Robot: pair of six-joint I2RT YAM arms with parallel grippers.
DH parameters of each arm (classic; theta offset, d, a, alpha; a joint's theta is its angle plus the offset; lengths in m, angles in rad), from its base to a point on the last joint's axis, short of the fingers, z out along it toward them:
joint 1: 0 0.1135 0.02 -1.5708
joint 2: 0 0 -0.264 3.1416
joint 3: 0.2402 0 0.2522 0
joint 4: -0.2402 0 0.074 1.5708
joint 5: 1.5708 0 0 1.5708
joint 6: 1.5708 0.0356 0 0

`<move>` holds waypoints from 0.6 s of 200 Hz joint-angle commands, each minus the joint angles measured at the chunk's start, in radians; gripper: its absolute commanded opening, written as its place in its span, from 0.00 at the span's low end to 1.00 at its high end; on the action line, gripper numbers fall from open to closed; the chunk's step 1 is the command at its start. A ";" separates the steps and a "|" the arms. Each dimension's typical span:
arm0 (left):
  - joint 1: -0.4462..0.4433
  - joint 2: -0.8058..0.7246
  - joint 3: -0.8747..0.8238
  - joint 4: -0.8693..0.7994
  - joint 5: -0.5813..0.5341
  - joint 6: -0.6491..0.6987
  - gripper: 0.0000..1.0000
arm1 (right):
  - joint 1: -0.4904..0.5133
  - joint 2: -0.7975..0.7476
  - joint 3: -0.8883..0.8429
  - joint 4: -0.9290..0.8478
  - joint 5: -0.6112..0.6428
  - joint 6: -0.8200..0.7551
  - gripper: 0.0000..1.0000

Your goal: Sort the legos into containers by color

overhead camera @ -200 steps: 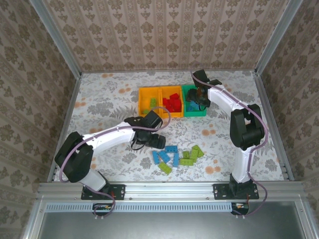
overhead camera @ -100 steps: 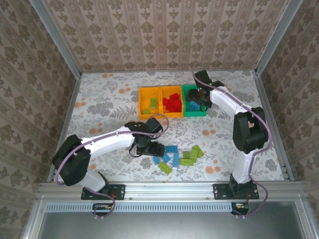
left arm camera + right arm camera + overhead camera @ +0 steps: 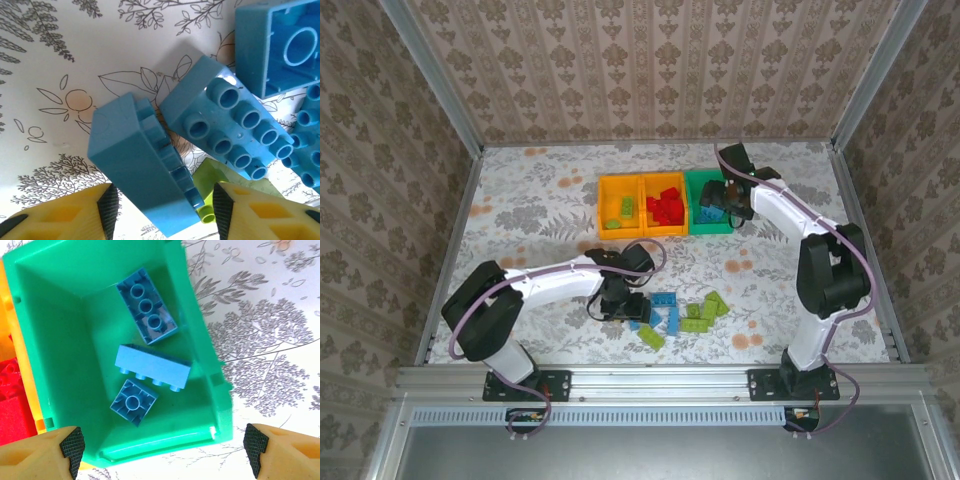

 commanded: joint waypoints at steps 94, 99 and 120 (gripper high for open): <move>0.053 -0.026 -0.027 -0.009 -0.055 0.004 0.24 | -0.055 -0.089 -0.103 0.026 0.042 -0.021 0.87; 0.059 -0.031 -0.029 -0.013 -0.058 0.007 0.24 | -0.056 -0.092 -0.110 0.026 0.042 -0.023 0.87; 0.077 -0.049 -0.024 -0.027 -0.074 0.019 0.24 | -0.055 -0.113 -0.144 0.029 0.033 -0.022 0.87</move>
